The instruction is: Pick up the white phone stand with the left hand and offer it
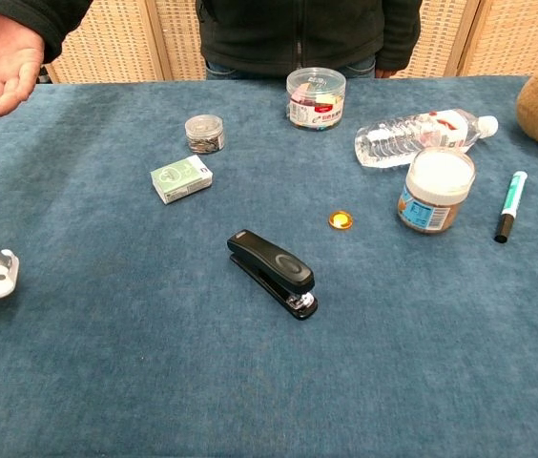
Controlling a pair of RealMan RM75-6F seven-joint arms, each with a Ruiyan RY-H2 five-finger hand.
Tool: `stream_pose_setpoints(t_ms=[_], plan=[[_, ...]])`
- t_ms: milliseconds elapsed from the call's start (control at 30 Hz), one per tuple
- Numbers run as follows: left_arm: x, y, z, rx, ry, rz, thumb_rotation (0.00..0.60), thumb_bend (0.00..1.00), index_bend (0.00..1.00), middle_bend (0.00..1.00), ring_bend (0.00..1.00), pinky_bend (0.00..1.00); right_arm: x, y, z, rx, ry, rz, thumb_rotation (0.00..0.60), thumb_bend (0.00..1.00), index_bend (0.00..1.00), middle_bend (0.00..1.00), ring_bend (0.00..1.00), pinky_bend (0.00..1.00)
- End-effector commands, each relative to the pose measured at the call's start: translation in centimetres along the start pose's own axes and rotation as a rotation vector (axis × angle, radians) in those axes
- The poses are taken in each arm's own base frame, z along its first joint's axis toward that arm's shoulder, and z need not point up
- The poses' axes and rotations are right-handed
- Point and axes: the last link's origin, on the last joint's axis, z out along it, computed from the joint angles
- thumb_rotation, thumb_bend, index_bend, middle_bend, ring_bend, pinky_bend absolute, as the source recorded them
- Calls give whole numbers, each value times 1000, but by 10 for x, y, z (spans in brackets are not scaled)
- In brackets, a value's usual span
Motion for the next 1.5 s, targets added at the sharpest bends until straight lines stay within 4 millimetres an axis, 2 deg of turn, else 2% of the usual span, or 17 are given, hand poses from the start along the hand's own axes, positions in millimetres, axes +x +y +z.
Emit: stream_pose_setpoints(t_ms=[33, 100, 167, 200, 267, 433, 600, 833, 933, 967, 1000, 1067, 1100, 1167, 1200, 1300, 1500], plan=[[24, 7, -12, -55, 83, 3, 600, 480, 717, 641, 472, 571, 0, 0, 0, -1, -1, 0, 600, 0, 0, 0, 0, 35], [46, 13, -17, -94, 172, 18, 600, 478, 717, 641, 472, 571, -1, 0, 0, 1, -4, 0, 600, 0, 0, 0, 0, 34], [58, 15, -20, -113, 214, 27, 600, 476, 718, 641, 472, 571, -1, -1, 0, 2, -5, 0, 600, 0, 0, 0, 0, 35], [74, 17, -20, -124, 269, 41, 600, 474, 718, 641, 472, 571, -1, -1, 0, 3, -4, 0, 600, 0, 0, 0, 0, 35], [86, 16, -19, -123, 304, 56, 600, 470, 719, 641, 472, 571, 0, -1, -1, 3, -4, 0, 600, 0, 0, 0, 0, 35], [131, 6, 5, -65, 412, 121, 600, 454, 719, 641, 472, 571, -1, -1, -1, 1, -5, -1, 600, 0, 0, 0, 0, 35], [147, 2, 36, -20, 419, 125, 600, 448, 720, 641, 472, 571, -2, -1, 0, -2, -7, -5, 600, 0, 0, 0, 0, 35], [145, 3, 63, 11, 426, 116, 600, 434, 721, 641, 472, 571, -2, 1, 1, -12, -7, -8, 600, 0, 0, 0, 0, 35], [141, 5, 73, 21, 415, 104, 600, 335, 722, 615, 463, 572, -1, 2, 2, -17, -5, -11, 600, 0, 0, 0, 0, 35], [141, 6, 75, 22, 416, 103, 600, 278, 717, 573, 435, 572, -1, 3, 2, -18, -4, -11, 600, 0, 0, 0, 0, 35], [140, 6, 75, 23, 416, 101, 600, 236, 692, 521, 396, 564, -1, 3, 2, -19, -4, -11, 600, 0, 0, 0, 0, 35], [135, 5, 77, 49, 389, 83, 600, 106, 493, 259, 178, 425, 0, 4, 2, -24, 0, -11, 600, 0, 0, 0, 0, 35], [136, 4, 78, 65, 382, 79, 600, 48, 319, 115, 69, 304, 0, 4, 2, -25, 1, -11, 600, 0, 0, 0, 0, 34], [138, 6, 79, 83, 385, 64, 600, 0, 86, 0, 0, 151, 0, 4, 2, -26, -2, -9, 600, 0, 0, 0, 0, 34], [141, 7, 78, 84, 394, 54, 600, 0, 21, 0, 0, 107, 0, 4, 3, -27, -4, -9, 600, 0, 0, 0, 0, 34], [150, 10, 71, 74, 437, 25, 600, 0, 0, 0, 0, 57, -1, 4, 3, -27, -8, -5, 600, 0, 0, 0, 0, 34], [174, 6, 45, 47, 520, -41, 600, 0, 0, 0, 0, 42, -1, 3, 2, -23, -12, -6, 600, 0, 0, 0, 0, 34]])
